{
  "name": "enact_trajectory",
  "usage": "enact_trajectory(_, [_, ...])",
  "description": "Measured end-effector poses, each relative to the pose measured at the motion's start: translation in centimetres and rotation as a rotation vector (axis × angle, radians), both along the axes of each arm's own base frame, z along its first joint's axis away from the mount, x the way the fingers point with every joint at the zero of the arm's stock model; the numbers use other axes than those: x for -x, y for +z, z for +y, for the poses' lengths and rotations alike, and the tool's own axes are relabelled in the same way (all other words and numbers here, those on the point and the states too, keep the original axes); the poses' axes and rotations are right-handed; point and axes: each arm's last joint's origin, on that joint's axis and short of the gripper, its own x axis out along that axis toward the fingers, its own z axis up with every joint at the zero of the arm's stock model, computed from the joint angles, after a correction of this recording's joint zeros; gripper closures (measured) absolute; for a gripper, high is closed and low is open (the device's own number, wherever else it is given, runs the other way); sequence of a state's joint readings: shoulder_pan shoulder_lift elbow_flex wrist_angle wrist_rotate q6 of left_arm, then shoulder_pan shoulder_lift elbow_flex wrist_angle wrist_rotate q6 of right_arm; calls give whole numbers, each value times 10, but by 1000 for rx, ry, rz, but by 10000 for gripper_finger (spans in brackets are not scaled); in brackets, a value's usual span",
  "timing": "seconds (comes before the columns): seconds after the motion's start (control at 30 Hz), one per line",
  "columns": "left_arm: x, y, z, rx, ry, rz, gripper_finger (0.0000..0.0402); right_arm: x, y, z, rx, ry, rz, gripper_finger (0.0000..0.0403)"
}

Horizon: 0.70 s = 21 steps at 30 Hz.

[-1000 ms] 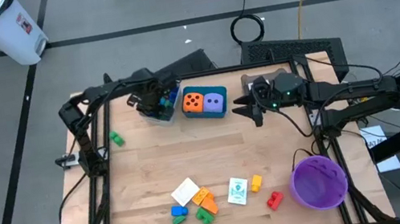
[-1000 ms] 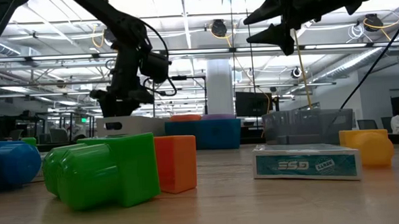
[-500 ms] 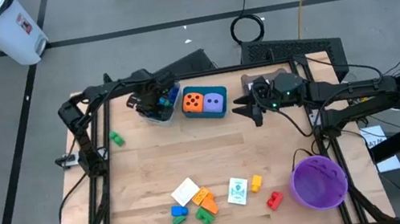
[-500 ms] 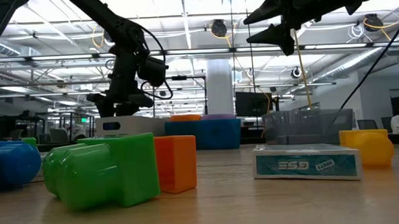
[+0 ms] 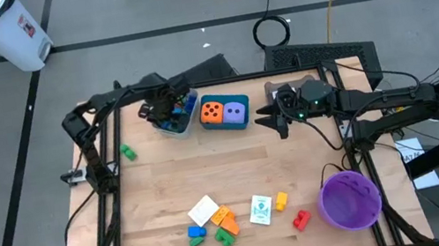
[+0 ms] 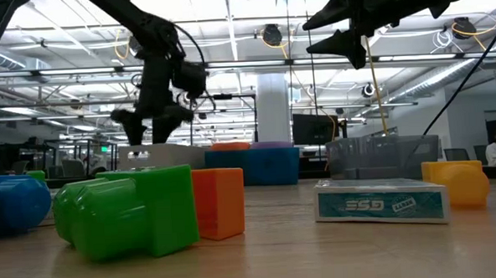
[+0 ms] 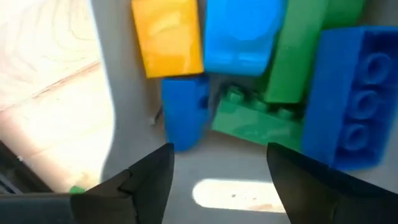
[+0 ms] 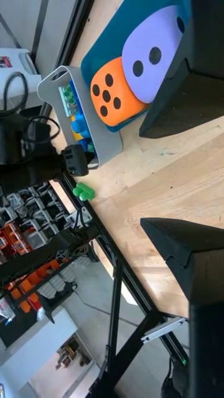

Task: Pick & Place Toys
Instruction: Put the green game piece into the gray bin

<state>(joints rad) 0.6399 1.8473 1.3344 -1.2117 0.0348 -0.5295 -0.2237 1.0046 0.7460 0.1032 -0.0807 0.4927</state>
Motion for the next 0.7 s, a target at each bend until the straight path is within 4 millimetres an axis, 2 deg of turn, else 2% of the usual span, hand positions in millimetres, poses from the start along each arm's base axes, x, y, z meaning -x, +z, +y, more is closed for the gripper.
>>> enact_trajectory(0.2, [-3,42,3,-101,-13,-109,145,0,0,0,-1,0,-1,191])
enact_trajectory(0.33, [4,82,-1,-209,-58,-191,152,0,0,0,-16,-2,-3,191])
enact_trajectory(0.53, [31,123,-19,-307,-90,-235,151,0,0,0,-35,-5,-2,190])
enact_trajectory(0.7, [60,139,-37,-317,-61,-104,151,0,0,0,-48,-8,-4,190])
